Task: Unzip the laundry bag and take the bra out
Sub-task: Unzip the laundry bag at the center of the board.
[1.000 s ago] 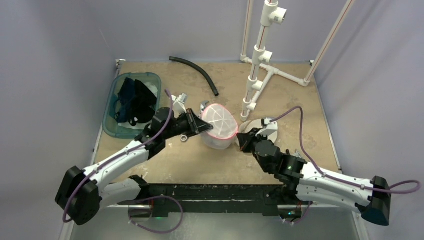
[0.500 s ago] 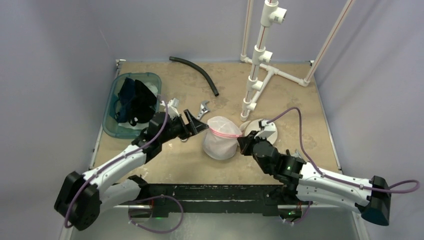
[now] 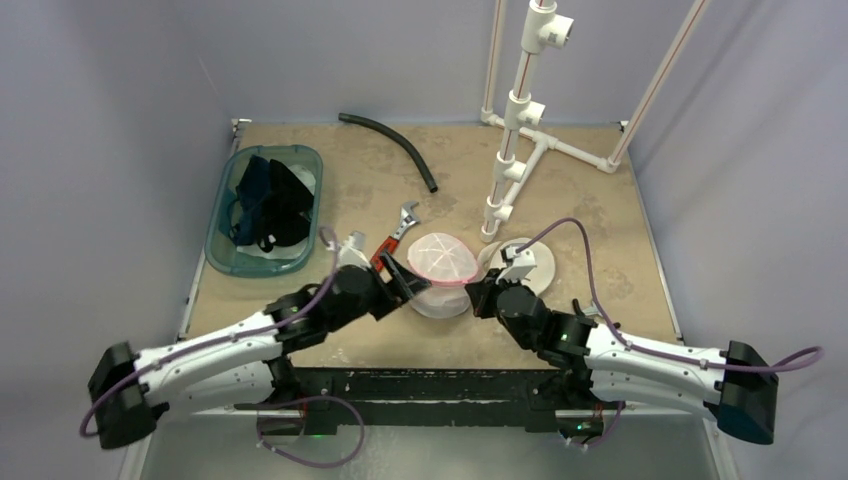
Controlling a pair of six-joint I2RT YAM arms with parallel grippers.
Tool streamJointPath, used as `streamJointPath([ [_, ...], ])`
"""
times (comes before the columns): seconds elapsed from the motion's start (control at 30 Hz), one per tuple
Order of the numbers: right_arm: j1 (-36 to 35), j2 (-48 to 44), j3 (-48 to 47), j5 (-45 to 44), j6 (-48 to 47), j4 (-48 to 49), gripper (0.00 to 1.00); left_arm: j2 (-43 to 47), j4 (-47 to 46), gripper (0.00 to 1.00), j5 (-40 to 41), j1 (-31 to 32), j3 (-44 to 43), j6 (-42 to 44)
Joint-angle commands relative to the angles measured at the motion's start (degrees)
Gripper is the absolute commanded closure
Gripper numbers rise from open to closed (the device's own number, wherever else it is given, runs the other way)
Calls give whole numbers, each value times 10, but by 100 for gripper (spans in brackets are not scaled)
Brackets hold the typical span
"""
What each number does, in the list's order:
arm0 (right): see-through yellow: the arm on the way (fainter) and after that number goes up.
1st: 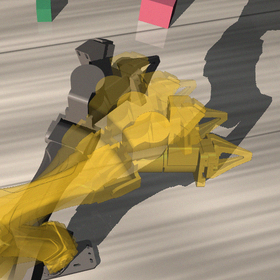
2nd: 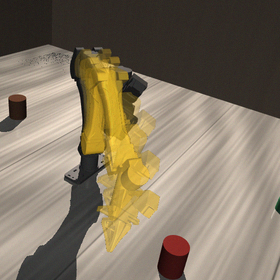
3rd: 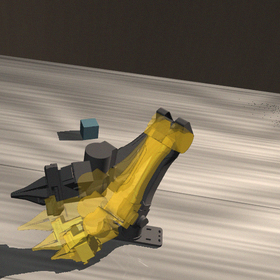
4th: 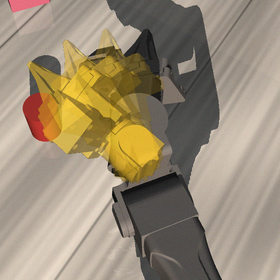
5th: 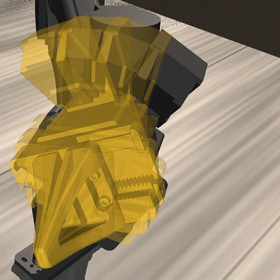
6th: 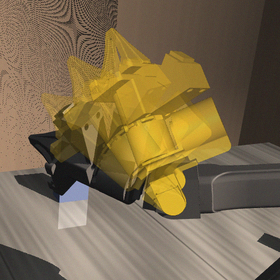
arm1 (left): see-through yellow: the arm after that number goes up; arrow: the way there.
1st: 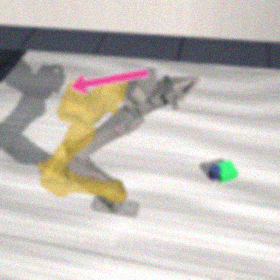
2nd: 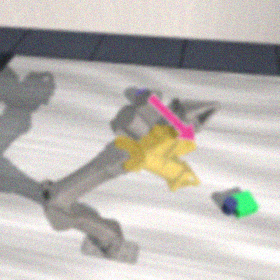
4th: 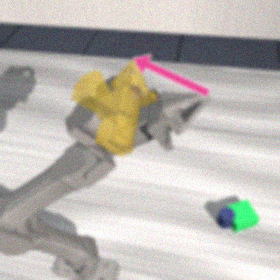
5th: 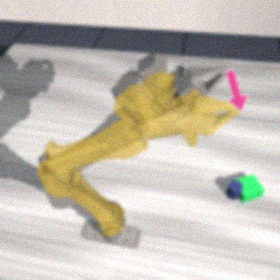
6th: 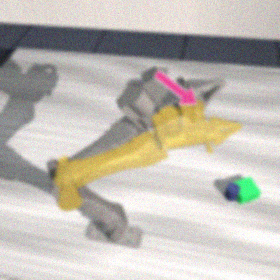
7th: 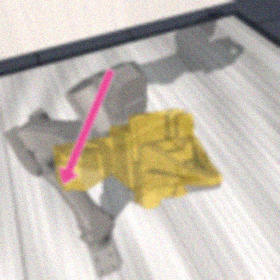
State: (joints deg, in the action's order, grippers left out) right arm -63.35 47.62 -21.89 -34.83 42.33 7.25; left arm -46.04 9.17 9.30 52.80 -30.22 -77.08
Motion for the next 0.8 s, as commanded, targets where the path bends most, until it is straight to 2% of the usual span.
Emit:
streamJointPath([
  [0.0,-2,2,1,14,-26,43,100,-109,-27,24,158,113,-55,-94],
  [0.17,-2,-4,0,21,-30,40,100,-174,-108,30,193,119,-59,-120],
  [0.3,-3,-11,4,24,-30,37,100,-202,-112,36,218,119,-84,-119],
  [0.57,-4,-25,9,29,-34,36,100,-267,-144,46,211,118,-98,-129],
  [0.67,-4,-28,9,30,-36,35,100,-288,-154,47,194,118,-104,-130],
  [0.77,-4,-30,9,30,-39,35,100,-295,-152,42,182,119,-111,-131],
])
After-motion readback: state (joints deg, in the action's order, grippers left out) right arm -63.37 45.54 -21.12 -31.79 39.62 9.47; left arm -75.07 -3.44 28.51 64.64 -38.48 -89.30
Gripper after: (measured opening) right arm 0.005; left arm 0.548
